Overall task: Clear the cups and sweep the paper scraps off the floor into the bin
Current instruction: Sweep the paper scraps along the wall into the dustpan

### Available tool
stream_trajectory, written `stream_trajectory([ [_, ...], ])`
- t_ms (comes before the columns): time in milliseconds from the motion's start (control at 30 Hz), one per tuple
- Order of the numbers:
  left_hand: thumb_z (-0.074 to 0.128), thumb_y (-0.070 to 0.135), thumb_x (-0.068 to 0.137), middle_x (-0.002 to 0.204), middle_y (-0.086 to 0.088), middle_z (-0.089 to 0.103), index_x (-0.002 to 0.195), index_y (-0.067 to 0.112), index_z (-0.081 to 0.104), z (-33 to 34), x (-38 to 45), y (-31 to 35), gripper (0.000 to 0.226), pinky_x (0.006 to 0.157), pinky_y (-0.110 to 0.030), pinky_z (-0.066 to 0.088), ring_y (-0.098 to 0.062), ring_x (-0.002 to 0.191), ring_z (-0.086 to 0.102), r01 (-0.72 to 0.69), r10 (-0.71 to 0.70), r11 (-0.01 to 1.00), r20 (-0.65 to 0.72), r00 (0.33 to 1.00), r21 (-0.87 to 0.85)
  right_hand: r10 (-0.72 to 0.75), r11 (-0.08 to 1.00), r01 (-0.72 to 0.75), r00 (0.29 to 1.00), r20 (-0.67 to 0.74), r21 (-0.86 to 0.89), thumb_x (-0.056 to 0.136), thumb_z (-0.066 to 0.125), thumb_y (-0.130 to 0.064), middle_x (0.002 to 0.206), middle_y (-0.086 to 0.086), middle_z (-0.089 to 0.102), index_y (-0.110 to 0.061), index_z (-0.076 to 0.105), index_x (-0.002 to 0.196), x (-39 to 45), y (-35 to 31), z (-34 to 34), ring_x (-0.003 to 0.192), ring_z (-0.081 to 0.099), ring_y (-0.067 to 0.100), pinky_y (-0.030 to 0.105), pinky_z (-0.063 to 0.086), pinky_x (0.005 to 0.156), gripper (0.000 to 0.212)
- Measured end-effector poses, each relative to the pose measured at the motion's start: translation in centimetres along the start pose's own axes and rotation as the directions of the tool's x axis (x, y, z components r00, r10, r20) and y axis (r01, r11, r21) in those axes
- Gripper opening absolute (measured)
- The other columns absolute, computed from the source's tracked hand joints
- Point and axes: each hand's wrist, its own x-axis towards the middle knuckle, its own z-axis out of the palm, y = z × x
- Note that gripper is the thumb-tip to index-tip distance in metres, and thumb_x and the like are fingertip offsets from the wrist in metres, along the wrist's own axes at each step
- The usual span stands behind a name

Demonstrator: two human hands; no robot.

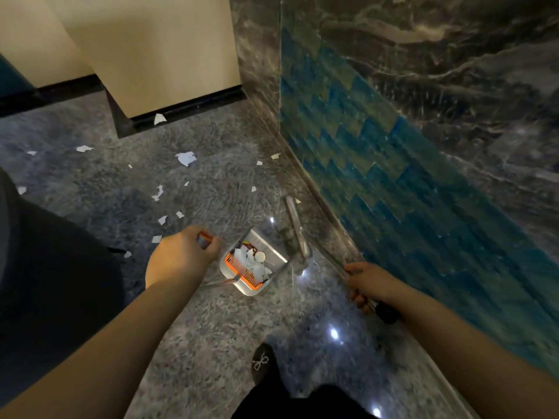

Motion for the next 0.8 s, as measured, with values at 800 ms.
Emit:
stream_trajectory([
  [800, 0.064, 0.044, 0.088, 0.076, 0.006, 0.068, 0.085, 0.032, 0.067, -4.6, 21.3, 5.4, 0.013, 0.064, -0.032, 0.050, -0.015, 0.072, 0.063, 0.243, -0.247, 0.969, -0.093, 0.965, -0.052, 0.122, 0.886, -0.065, 0.988, 0.095, -0.459, 0.093, 0.049, -0.007, 0.057, 0.008, 0.050, -0.009, 0.051, 0.084, 25.4, -23.0, -6.0, 0.050, 0.044, 0.018, 0.028, 0.036, 0.048, 0.009],
])
